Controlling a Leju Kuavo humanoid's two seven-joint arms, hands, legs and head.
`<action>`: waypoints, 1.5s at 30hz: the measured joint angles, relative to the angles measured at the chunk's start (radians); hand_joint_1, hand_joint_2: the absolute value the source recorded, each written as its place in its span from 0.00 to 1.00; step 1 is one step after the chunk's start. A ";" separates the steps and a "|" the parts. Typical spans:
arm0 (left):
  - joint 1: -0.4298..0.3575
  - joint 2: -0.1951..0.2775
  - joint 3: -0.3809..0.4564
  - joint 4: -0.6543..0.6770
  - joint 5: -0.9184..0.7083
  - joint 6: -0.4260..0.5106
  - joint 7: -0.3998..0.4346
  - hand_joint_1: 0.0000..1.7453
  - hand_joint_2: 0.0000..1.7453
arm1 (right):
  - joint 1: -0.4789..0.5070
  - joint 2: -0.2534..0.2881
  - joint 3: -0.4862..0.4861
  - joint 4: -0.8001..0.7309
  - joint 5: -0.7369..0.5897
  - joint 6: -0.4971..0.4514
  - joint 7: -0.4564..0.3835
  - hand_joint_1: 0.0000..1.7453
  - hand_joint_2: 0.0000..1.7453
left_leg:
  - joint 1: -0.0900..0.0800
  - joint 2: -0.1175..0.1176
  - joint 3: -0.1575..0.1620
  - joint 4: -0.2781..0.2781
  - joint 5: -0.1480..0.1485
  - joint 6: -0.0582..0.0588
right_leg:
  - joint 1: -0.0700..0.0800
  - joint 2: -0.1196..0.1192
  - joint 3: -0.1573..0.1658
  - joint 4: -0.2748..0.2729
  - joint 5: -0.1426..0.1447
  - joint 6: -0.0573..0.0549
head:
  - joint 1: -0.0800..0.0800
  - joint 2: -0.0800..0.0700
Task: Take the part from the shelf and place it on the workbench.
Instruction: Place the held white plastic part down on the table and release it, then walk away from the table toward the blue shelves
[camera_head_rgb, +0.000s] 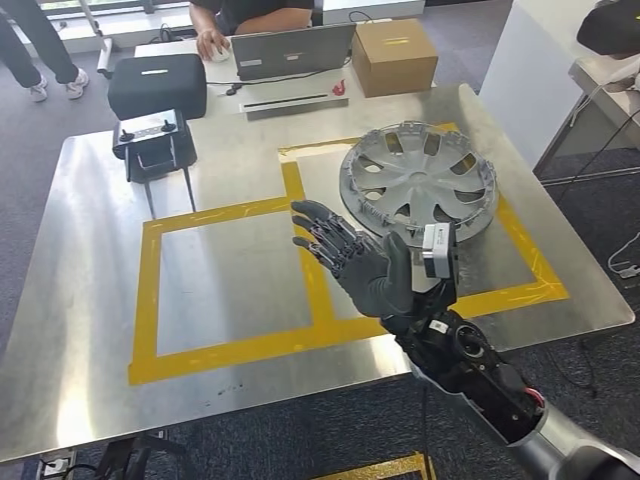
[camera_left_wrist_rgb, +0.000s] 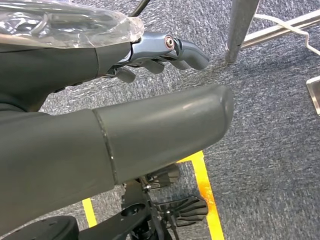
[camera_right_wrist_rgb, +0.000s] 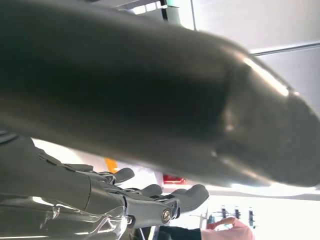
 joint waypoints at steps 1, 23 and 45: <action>0.000 0.000 0.000 0.000 0.000 0.000 0.000 0.00 0.00 | 0.006 0.002 -0.001 0.000 -0.001 0.000 -0.001 0.00 0.00 | -0.001 0.000 0.000 0.001 -0.001 0.001 | 0.000 0.000 0.000 0.000 0.000 0.000 | 0.000 0.000; 0.000 0.004 0.000 0.000 -0.012 0.000 0.008 0.00 0.00 | 0.050 0.012 -0.049 0.000 -0.012 -0.010 0.011 0.00 0.00 | 0.018 0.007 0.003 0.013 -0.004 -0.006 | -0.024 -0.004 0.027 0.027 -0.039 0.049 | 0.012 0.000; -0.008 0.002 0.000 0.000 -0.015 -0.003 0.012 0.00 0.00 | 0.055 0.042 -0.057 -0.006 0.001 -0.005 0.023 0.00 0.00 | 0.014 0.015 -0.032 0.017 0.028 0.022 | -0.013 -0.007 -0.055 0.178 -0.132 0.041 | 0.006 0.000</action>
